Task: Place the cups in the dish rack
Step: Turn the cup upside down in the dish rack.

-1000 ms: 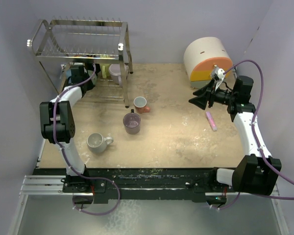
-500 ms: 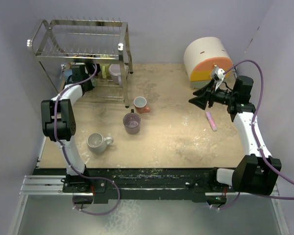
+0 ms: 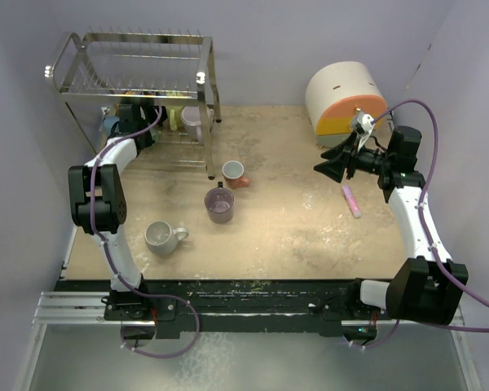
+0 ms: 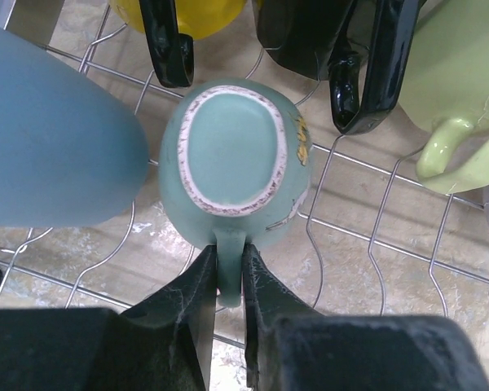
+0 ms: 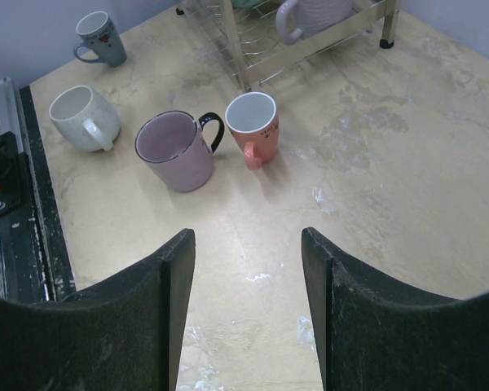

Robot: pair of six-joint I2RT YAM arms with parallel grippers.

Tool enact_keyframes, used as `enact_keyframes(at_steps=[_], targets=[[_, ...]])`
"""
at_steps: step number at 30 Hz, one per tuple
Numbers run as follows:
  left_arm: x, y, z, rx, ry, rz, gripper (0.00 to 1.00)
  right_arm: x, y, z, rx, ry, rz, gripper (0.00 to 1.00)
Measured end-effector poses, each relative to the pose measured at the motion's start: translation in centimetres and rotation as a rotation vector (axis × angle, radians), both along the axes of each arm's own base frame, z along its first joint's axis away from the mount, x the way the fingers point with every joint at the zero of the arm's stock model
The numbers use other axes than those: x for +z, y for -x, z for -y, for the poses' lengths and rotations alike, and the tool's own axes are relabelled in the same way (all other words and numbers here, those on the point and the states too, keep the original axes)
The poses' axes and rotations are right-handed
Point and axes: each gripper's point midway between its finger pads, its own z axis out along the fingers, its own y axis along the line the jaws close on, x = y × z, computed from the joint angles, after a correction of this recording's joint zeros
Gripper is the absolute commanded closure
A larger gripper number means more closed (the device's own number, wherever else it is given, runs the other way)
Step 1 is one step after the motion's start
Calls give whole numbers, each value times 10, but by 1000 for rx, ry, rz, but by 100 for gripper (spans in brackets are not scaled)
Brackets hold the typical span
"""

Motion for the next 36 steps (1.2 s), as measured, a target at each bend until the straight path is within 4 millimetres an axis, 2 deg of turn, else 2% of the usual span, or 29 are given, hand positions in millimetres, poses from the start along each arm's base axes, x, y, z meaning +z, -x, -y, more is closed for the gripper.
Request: enact_keyframes(at_steps=[9,13,18,22,30,36], targets=[[1,3,-11,3,-78,-17,83,-1,0,0,-1,1,-5,43],[3,2,-13,-6,-101,-25,71,-2,0,1,-6,3,-9,43],[10,-1,-17,-6,-125,-14,51,-3,-1,1,-15,7,-14,43],[12,-3,-16,-7,-125,1,47,-4,-1,1,-15,6,-17,43],[1,19,-11,-28,-117,10,45,-7,-2,2,-15,5,-31,43],[6,34,-8,-52,-120,42,41,-8,-2,2,-14,7,-33,43]])
